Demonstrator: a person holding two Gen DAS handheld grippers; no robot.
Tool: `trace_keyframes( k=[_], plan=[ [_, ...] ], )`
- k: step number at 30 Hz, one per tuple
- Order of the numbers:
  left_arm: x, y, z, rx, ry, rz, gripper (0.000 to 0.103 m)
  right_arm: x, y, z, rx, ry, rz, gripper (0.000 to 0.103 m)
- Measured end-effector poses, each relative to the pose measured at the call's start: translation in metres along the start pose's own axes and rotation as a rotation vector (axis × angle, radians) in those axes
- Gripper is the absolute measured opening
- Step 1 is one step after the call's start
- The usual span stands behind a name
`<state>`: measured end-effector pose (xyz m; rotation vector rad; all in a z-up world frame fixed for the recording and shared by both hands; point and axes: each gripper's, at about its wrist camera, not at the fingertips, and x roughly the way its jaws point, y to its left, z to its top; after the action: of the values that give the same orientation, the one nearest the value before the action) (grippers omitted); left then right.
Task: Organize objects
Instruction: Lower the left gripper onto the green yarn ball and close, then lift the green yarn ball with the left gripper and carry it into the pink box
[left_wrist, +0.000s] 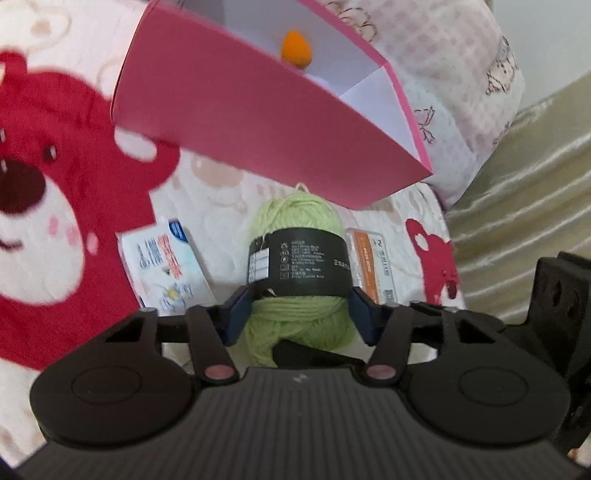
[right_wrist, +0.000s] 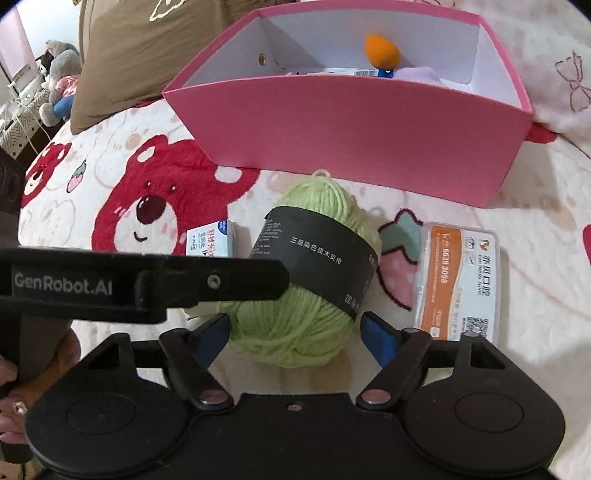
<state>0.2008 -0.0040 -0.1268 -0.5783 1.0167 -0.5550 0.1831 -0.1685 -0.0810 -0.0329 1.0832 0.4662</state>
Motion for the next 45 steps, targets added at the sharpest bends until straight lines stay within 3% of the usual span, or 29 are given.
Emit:
trace_keyframes(
  k=[9, 26, 38, 45],
  plan=[
    [0.01, 0.001, -0.007, 0.003, -0.019, 0.014, 0.053, 0.008, -0.004, 0.003, 0.03, 0.017, -0.003, 0.072],
    [0.011, -0.003, -0.016, -0.006, -0.024, 0.0, 0.053, 0.006, 0.007, 0.0, -0.056, 0.025, -0.049, 0.066],
    [-0.003, -0.018, -0.022, 0.01, -0.015, 0.012, 0.055, -0.014, 0.026, -0.007, -0.172, -0.02, -0.056, 0.066],
    [-0.019, -0.017, -0.018, -0.055, -0.001, -0.014, 0.055, -0.028, 0.041, -0.011, -0.247, -0.077, -0.057, 0.066]
  ],
)
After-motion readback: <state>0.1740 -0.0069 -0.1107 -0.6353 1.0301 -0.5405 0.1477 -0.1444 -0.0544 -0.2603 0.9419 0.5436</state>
